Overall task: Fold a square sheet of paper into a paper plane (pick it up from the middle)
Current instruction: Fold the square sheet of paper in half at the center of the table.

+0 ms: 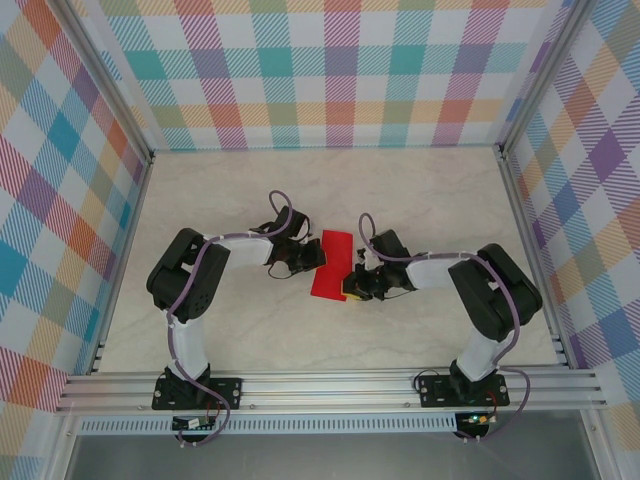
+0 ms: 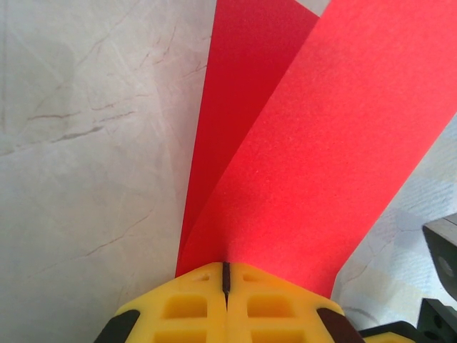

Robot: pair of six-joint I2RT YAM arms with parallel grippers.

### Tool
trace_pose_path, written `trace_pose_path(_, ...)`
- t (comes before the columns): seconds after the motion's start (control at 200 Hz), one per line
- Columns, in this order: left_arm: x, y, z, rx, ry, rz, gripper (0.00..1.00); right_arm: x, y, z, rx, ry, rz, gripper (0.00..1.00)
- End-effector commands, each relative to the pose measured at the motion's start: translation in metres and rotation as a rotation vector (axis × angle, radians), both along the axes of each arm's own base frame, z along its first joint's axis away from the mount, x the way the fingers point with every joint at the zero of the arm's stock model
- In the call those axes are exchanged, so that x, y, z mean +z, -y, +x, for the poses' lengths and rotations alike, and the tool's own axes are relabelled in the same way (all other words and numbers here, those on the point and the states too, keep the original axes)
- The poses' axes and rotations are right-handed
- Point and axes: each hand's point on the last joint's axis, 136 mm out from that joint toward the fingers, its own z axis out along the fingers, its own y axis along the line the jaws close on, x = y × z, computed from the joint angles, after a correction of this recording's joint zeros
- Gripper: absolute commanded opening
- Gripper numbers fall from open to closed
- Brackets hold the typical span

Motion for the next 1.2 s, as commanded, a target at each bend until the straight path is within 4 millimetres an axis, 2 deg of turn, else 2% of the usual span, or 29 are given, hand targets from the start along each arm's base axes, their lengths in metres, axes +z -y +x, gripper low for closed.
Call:
trace_pose_path(0.0, -0.041, -0.024, -0.035, -0.006, -0.119, 0.150, 0.00, 0.016, -0.009, -0.004, 0.022, 0.008, 0.032, 0.12)
trace_pose_path(0.105, -0.041, -0.025, -0.035, -0.005, -0.120, 0.153, 0.00, 0.012, -0.014, -0.009, 0.033, 0.001, 0.019, 0.12)
trace_pose_path(0.385, -0.040, -0.025, -0.035, -0.006, -0.120, 0.149, 0.00, -0.028, 0.005, -0.022, 0.007, -0.065, -0.120, 0.11)
trace_pose_path(0.495, -0.039, -0.025, -0.035, -0.006, -0.116, 0.149, 0.00, -0.025, 0.005, -0.022, 0.003, -0.058, -0.118, 0.11)
trace_pose_path(0.67, -0.040, -0.025, -0.036, -0.008, -0.120, 0.150, 0.00, 0.011, -0.008, -0.009, 0.006, 0.021, -0.039, 0.12)
trace_pose_path(0.765, -0.041, -0.025, -0.036, -0.007, -0.121, 0.151, 0.00, 0.022, -0.012, 0.000, 0.002, 0.060, -0.028, 0.12)
trace_pose_path(0.915, -0.042, -0.025, -0.037, -0.009, -0.126, 0.151, 0.00, 0.010, -0.013, 0.003, 0.002, 0.038, -0.048, 0.12)
trace_pose_path(1.085, -0.040, -0.025, -0.037, -0.009, -0.121, 0.152, 0.00, -0.014, -0.008, -0.012, 0.009, -0.031, -0.064, 0.12)
trace_pose_path(1.195, -0.040, -0.026, -0.038, -0.009, -0.121, 0.155, 0.00, -0.021, -0.002, -0.017, 0.013, -0.046, -0.089, 0.12)
